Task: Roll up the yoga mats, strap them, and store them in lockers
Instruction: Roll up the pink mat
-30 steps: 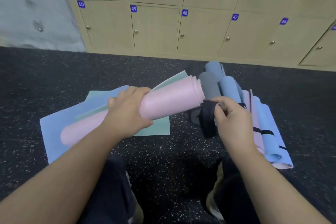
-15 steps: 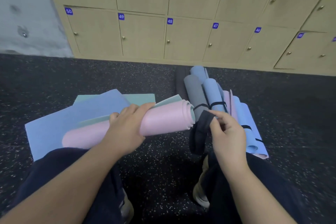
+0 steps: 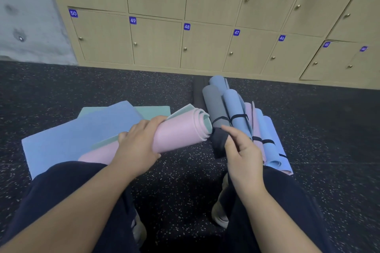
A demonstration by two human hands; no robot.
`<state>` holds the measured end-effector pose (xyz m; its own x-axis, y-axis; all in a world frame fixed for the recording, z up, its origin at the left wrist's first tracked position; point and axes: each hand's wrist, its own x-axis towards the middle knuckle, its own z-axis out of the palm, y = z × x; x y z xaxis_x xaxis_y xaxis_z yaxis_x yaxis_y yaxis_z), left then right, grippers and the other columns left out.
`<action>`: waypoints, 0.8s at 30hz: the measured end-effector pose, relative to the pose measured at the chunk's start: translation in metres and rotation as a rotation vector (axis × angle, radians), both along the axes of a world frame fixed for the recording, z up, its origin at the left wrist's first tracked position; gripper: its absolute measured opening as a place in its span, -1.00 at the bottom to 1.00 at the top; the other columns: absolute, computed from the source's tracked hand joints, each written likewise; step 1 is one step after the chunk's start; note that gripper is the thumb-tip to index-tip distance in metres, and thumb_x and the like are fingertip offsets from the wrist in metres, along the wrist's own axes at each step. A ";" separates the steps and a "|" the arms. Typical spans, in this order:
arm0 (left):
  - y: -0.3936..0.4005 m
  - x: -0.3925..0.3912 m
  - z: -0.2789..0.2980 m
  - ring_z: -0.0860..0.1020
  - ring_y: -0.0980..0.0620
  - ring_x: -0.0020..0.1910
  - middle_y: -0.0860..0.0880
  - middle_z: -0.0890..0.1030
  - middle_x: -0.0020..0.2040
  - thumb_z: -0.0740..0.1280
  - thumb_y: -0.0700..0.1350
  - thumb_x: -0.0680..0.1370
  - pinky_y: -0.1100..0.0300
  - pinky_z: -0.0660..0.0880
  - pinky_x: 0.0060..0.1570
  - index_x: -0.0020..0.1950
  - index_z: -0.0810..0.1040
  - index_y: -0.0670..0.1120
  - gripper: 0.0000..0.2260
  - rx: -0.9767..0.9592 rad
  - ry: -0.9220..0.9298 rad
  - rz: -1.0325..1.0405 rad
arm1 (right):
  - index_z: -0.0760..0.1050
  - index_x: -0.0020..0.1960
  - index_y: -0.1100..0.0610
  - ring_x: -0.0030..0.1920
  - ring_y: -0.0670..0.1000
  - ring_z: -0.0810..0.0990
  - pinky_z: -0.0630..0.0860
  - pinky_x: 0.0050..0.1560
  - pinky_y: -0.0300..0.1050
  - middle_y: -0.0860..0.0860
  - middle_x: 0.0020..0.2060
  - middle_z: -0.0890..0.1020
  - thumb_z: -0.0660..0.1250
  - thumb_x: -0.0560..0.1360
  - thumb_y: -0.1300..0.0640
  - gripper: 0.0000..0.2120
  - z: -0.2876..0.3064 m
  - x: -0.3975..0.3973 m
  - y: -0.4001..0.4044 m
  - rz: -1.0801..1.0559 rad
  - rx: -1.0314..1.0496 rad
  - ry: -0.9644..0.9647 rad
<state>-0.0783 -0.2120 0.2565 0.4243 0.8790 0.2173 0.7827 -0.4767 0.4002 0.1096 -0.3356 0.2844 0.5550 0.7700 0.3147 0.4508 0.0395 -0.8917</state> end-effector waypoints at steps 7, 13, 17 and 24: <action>0.001 0.006 -0.003 0.34 0.04 0.24 0.11 0.37 0.23 0.48 -0.07 0.37 0.07 0.15 0.06 0.40 0.12 0.28 -0.25 -0.020 0.028 -0.005 | 0.39 0.13 -0.29 0.10 -0.31 0.55 0.46 0.06 -0.41 -0.42 -0.04 0.56 0.34 0.49 0.34 -0.47 -0.008 -0.008 0.003 0.199 0.024 0.141; -0.002 0.016 -0.009 0.32 0.06 0.25 0.15 0.36 0.23 0.43 -0.11 0.41 0.10 0.09 0.00 0.35 0.11 0.31 -0.30 -0.020 0.096 -0.063 | 0.27 0.25 -0.37 0.21 -0.19 0.53 0.48 0.27 -0.08 -0.43 0.15 0.47 0.46 0.42 0.28 -0.31 -0.016 -0.003 0.009 0.266 -0.050 0.128; 0.001 0.015 -0.014 0.31 0.10 0.27 0.18 0.36 0.22 0.41 -0.13 0.43 0.13 0.05 -0.01 0.34 0.12 0.32 -0.32 -0.011 0.096 -0.107 | 0.20 0.27 -0.42 0.26 -0.15 0.48 0.47 0.27 0.03 -0.38 0.24 0.40 0.50 0.37 0.15 -0.26 -0.020 0.001 0.009 0.282 -0.117 0.065; 0.002 0.012 -0.019 0.25 0.15 0.28 0.22 0.32 0.21 0.24 -0.35 0.37 0.19 -0.04 0.01 0.34 0.06 0.35 -0.22 0.113 0.083 -0.213 | 0.03 0.41 -0.30 0.24 -0.44 0.28 0.22 0.25 -0.53 -0.55 0.21 0.17 0.53 0.35 0.14 -0.10 -0.020 0.007 0.005 0.330 -0.260 -0.056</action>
<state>-0.0660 -0.2097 0.2375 0.6180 0.7400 0.2654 0.6876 -0.6725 0.2738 0.1163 -0.3310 0.2644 0.2529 0.9613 0.1089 0.5001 -0.0335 -0.8653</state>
